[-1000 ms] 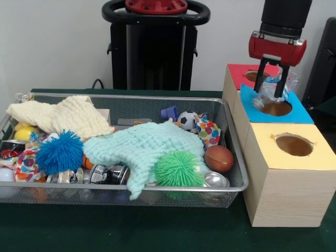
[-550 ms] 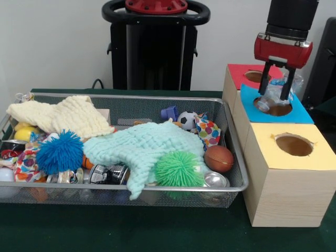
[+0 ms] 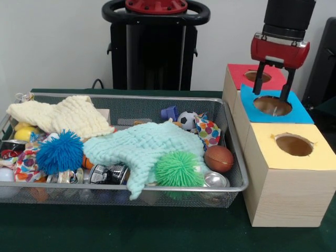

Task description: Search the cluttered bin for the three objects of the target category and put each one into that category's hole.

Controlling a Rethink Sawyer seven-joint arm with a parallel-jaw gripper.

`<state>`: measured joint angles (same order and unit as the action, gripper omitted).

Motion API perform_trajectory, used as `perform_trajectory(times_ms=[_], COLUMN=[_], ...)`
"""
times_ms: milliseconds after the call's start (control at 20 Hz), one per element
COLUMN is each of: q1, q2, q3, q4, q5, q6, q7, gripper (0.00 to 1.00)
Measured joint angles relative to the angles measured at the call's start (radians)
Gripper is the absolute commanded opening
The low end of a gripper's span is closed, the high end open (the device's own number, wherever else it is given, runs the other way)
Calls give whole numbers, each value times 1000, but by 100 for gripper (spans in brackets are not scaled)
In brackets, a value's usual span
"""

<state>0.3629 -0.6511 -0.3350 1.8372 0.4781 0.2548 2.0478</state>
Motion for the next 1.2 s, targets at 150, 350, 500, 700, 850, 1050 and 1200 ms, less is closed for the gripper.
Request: perform_trajectory(times_ms=[150, 350, 500, 700, 850, 1050, 1200], q1=[-3, -4, -3, -11, -60, -174, -279], q2=[0, -1, -1, -5, -27, -66, -93], q3=[0, 0, 0, 6, 41, 106, 159], q4=[0, 0, 0, 1, 14, 58, 103], q5=[0, 0, 0, -2, -4, -36, -91], q6=[0, 0, 0, 0, 0, -8, -34], q7=[0, 0, 0, 0, 0, 0, 0], gripper=[100, 100, 100, 100, 100, 100, 100])
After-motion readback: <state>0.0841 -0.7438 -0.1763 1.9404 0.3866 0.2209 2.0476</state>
